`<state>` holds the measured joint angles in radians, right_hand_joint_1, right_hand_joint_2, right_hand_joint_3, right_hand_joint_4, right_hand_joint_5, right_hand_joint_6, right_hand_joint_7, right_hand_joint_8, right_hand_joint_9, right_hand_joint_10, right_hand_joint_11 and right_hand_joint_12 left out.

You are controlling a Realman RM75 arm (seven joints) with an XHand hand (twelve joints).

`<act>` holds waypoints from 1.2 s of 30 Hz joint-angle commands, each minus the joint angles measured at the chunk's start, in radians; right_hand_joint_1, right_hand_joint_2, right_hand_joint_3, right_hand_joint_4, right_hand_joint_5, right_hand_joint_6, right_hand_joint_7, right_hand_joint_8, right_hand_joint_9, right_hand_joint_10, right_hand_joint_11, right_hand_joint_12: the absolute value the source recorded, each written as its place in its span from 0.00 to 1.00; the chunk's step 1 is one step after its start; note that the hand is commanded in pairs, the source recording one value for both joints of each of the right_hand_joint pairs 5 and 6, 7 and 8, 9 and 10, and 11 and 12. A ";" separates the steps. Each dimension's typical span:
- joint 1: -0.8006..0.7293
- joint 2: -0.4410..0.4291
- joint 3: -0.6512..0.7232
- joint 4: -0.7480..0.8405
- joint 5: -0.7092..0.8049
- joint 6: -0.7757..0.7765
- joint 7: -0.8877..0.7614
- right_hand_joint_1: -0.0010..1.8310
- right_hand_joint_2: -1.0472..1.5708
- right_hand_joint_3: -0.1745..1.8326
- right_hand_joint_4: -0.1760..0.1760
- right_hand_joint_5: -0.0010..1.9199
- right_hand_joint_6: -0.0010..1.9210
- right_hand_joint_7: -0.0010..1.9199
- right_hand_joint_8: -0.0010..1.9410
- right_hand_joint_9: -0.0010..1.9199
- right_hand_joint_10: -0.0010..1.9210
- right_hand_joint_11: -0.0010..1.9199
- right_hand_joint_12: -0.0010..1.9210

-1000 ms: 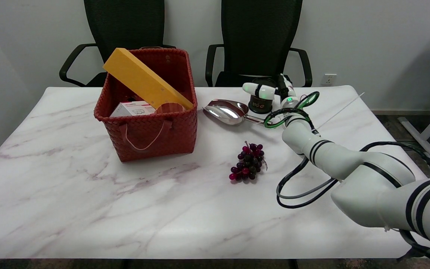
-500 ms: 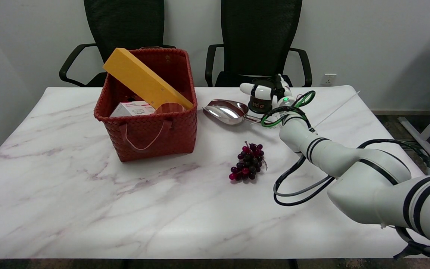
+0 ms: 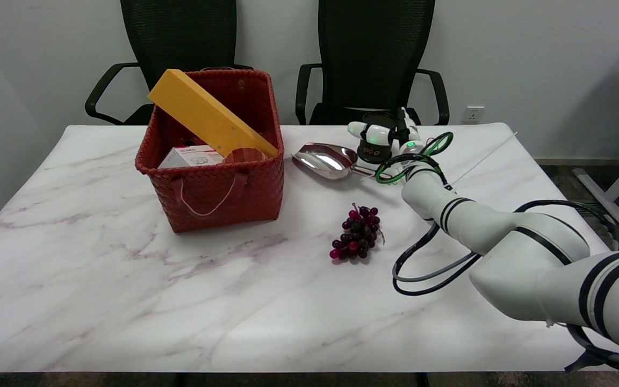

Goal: Pick up the black pen container.

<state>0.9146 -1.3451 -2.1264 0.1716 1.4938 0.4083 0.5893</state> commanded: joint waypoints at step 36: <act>0.001 -0.007 0.065 -0.036 0.009 -0.009 0.004 0.59 0.62 0.23 0.50 0.00 0.00 0.00 0.00 0.00 0.00 0.00 0.00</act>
<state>0.9158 -1.3465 -2.1046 0.1366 1.5015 0.4008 0.5879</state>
